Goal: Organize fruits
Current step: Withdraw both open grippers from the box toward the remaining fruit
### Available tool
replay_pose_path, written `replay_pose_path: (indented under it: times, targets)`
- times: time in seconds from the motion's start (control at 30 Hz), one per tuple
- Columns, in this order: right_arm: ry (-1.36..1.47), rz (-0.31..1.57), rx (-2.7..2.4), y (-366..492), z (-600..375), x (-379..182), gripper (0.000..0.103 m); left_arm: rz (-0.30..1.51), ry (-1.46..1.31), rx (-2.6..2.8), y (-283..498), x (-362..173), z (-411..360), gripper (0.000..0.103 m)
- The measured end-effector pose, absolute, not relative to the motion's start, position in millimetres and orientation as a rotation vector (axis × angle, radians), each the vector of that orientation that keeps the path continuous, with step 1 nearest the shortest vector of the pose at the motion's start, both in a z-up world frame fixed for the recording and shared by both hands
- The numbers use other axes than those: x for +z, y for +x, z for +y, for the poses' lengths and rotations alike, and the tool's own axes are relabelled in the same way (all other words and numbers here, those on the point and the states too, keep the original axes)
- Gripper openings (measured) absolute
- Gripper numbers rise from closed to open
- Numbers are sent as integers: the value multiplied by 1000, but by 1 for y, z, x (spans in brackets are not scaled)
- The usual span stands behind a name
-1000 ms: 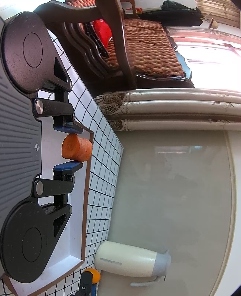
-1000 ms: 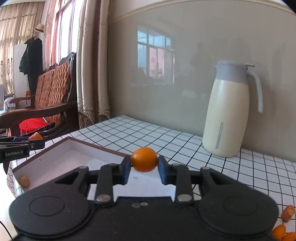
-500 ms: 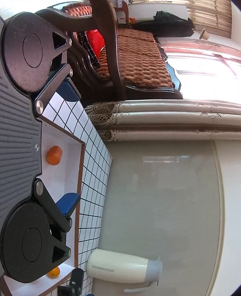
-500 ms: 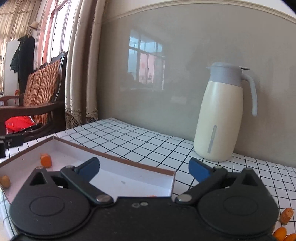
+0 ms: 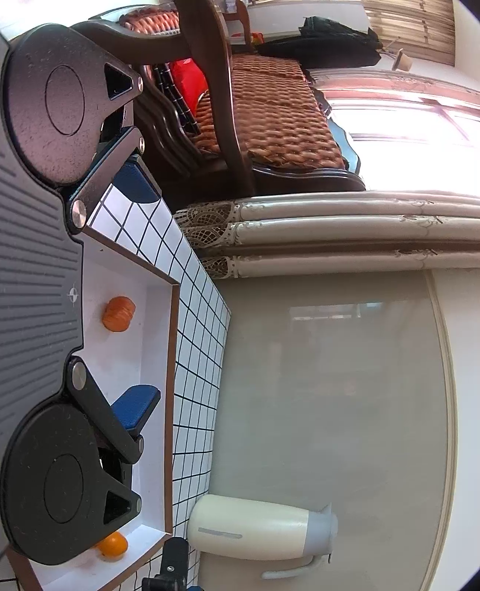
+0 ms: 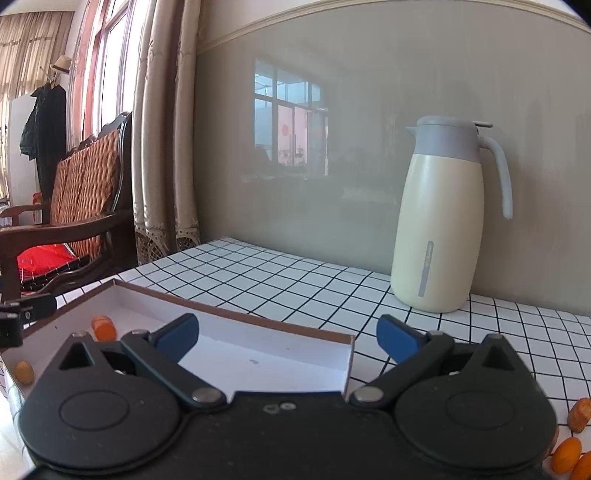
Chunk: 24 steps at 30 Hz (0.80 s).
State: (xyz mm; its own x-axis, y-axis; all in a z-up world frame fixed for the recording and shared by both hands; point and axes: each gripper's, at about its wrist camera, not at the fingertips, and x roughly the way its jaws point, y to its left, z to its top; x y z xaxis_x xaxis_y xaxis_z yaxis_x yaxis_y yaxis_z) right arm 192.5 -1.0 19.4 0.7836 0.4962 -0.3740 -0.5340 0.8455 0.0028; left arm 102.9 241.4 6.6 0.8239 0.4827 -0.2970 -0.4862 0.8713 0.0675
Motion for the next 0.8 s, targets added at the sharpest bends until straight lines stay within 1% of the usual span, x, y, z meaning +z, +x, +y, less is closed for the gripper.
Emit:
replay_pose_path:
  times: [0.37, 0.8]
  targets:
    - [-111, 368, 541, 180, -14, 26, 97, 295, 20, 512, 91, 15, 228, 103]
    - [-72, 338, 494, 148, -52, 37, 97, 269, 23, 460, 56, 24, 191, 103]
